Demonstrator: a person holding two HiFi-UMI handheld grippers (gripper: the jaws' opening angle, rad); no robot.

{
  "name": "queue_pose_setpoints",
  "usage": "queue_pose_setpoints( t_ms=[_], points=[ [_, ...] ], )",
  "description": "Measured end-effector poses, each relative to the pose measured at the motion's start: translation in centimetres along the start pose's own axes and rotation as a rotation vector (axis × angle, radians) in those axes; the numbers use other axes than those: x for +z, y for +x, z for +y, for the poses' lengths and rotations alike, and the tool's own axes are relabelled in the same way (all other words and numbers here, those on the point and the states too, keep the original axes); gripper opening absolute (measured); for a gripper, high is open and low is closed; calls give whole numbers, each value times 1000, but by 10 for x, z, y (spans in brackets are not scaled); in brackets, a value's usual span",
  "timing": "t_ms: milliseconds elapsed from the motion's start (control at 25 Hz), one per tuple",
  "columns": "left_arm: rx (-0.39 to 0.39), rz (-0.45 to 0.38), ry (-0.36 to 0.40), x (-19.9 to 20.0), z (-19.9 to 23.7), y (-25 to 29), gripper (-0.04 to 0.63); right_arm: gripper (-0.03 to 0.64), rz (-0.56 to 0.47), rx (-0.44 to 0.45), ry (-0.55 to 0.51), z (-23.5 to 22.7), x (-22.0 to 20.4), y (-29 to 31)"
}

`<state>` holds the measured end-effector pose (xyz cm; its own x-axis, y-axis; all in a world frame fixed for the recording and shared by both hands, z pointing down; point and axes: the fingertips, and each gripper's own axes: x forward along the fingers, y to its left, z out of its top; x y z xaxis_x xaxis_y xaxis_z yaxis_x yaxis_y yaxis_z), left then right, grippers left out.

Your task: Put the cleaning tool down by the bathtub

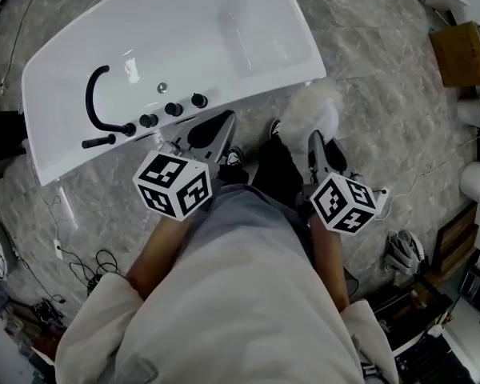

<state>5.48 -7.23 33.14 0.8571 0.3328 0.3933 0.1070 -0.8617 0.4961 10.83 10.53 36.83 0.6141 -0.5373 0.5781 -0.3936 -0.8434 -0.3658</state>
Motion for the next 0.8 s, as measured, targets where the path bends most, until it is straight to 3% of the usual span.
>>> queue_pose_setpoints(
  t_ms=[400,800],
  points=[
    [154,-94,-44,43,28,28,5,75,33,149,-105,8,65,72],
    [315,-145,-112,79,61,66,5,75,135,317,-234,19,109,155]
  ],
)
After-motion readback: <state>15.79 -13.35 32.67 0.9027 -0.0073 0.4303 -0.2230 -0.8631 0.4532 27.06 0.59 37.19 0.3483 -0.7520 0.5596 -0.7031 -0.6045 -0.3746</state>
